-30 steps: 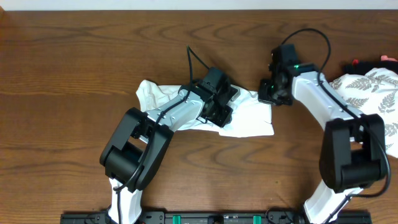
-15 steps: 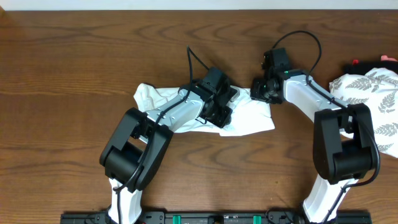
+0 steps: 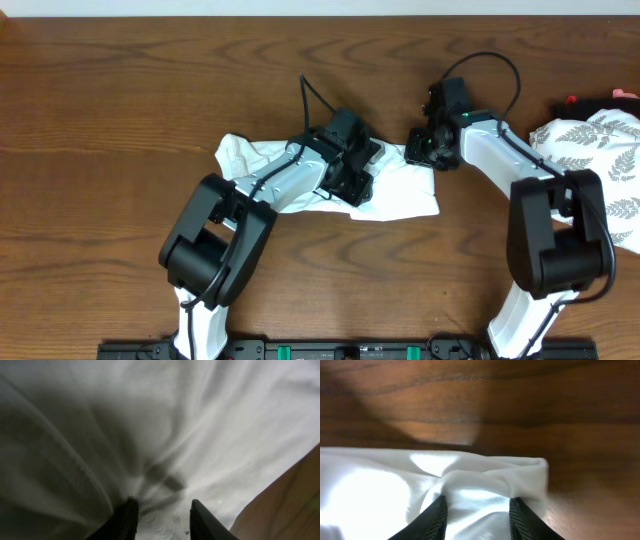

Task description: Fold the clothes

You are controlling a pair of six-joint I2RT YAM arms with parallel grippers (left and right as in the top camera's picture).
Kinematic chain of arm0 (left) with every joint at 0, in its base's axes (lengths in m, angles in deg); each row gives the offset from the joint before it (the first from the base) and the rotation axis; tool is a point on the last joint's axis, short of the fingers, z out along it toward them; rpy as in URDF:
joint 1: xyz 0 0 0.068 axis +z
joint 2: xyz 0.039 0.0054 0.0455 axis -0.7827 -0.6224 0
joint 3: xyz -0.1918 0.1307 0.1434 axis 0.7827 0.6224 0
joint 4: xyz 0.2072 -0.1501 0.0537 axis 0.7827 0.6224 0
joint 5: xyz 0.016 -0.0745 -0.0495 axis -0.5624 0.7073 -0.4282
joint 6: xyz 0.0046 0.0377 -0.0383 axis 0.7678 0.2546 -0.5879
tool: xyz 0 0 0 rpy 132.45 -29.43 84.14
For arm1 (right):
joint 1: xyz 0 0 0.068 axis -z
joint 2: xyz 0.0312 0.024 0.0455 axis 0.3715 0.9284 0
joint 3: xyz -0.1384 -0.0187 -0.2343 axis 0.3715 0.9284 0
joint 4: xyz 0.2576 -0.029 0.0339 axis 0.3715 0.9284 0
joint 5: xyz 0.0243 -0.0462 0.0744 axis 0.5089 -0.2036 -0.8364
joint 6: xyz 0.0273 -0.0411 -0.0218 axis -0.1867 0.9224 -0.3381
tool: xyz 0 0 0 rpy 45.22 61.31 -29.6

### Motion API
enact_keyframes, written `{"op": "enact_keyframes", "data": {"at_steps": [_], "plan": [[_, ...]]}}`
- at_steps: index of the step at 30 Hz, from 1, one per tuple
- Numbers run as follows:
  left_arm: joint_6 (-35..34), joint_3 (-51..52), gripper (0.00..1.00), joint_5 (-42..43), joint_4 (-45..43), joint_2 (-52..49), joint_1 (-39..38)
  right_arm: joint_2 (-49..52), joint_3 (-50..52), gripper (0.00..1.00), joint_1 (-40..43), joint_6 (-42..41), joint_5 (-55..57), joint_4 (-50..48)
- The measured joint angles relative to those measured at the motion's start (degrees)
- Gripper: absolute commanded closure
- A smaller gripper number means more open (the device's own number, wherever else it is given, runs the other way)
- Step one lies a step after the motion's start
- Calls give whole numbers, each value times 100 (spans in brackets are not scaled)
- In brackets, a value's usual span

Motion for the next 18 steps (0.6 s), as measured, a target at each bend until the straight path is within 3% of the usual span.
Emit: {"op": "enact_keyframes", "data": {"at_steps": [10, 18], "plan": [[15, 94, 48, -238, 94, 603, 240, -1412, 28, 63, 17, 138, 184, 223], [15, 94, 48, -326, 146, 1250, 262, -918, 28, 64, -306, 177, 208, 426]]}}
